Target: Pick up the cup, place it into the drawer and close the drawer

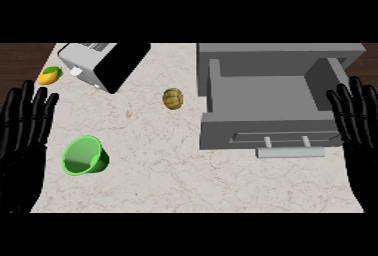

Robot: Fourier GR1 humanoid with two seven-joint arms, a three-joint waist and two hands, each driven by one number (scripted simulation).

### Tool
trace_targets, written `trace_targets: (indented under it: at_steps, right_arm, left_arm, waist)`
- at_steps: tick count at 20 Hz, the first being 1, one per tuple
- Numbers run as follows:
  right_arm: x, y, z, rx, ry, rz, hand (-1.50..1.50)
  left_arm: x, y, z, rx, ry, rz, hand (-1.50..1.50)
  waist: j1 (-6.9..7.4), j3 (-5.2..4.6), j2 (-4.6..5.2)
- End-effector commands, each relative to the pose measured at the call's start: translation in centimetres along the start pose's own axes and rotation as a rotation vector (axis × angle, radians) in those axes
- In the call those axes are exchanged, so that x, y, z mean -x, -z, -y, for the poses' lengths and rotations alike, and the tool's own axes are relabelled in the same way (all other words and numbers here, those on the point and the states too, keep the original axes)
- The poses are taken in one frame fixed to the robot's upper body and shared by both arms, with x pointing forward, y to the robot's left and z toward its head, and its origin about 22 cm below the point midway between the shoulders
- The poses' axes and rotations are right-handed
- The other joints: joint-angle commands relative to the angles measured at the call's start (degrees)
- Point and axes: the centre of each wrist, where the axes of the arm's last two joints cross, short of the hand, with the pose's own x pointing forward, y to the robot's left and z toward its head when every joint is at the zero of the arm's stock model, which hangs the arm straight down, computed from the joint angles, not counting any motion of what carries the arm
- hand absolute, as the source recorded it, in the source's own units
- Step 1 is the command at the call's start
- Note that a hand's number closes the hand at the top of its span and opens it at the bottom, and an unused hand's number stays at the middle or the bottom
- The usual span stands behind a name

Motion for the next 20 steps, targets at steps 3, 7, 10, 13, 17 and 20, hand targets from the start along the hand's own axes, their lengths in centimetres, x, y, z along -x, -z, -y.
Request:
trace_targets:
  at_steps: [3,7,10,13,17,20]
  right_arm:
    - [0.7,0.0,-0.5,0.039,-0.001,0.037,-1.5]
    - [1.5,-0.3,-0.2,-0.06,0.035,-0.102,-1.5]
    - [1.4,0.7,0.2,-0.097,0.032,-0.129,-1.5]
    - [1.4,1.3,0.2,-0.091,0.04,-0.12,-1.5]
    - [2.1,1.8,0.0,-0.083,0.052,-0.117,-1.5]
    - [3.3,3.2,0.7,-0.086,0.041,-0.115,-1.5]
  left_arm:
    - [-0.1,0.0,-3.3,0.168,-0.099,0.048,-1.5]
    - [3.7,-2.3,-5.8,0.164,-0.317,-0.172,-1.5]
    - [5.1,-1.6,-8.4,0.168,-0.363,-0.209,-1.5]
    - [4.8,-2.4,-11.1,0.171,-0.348,-0.199,-1.5]
    - [7.6,-1.9,-12.1,0.163,-0.315,-0.253,-1.5]
    - [10.5,0.1,-11.8,0.146,-0.283,-0.293,-1.5]
  waist:
    - [1.42,0.69,0.43]
    - [1.9,0.5,1.0]
    - [1.21,0.63,0.73]
    - [1.43,0.7,0.48]
    - [1.27,0.71,0.49]
    - [0.98,0.7,0.64]
